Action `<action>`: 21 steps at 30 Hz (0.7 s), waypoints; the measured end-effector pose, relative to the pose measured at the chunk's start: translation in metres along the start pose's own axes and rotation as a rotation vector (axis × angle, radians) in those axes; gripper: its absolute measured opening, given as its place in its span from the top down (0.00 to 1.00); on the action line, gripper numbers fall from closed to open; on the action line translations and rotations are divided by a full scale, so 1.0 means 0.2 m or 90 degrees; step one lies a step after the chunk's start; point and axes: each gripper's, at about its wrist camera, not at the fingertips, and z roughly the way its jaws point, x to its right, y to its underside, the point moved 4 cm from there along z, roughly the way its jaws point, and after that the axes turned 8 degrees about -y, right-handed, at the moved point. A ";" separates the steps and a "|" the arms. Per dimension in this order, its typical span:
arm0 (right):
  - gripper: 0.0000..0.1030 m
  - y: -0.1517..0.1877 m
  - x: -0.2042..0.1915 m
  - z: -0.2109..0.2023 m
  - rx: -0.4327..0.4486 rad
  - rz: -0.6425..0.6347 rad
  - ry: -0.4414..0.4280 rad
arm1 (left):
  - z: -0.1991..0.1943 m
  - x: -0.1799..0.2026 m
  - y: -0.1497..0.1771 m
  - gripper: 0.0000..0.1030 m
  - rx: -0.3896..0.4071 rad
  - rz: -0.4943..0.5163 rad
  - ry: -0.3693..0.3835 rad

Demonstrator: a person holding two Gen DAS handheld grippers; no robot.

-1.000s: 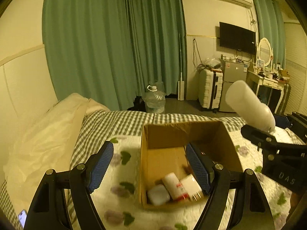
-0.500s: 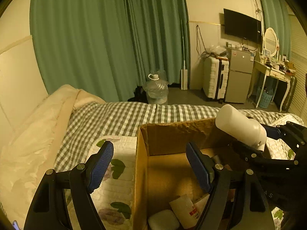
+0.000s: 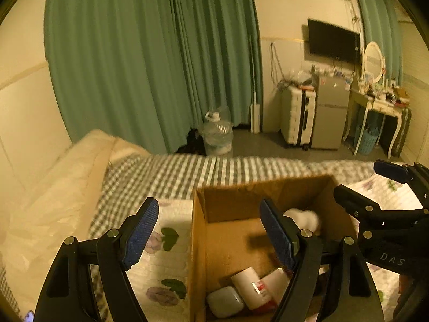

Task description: Organize rigid objects

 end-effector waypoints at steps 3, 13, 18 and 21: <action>0.14 -0.07 0.00 -0.18 0.028 -0.005 0.016 | -0.20 -0.04 -0.08 0.22 0.040 -0.009 0.003; 0.00 -0.22 -0.03 -0.94 0.140 0.011 0.072 | -0.90 -0.18 -0.25 0.22 0.170 -0.029 0.025; 0.00 -0.19 -0.07 -1.23 0.167 0.015 0.095 | -1.13 -0.22 -0.25 0.22 0.223 -0.031 0.034; 0.00 -0.15 -0.09 -1.37 0.182 0.013 0.107 | -1.21 -0.23 -0.22 0.22 0.240 -0.031 0.034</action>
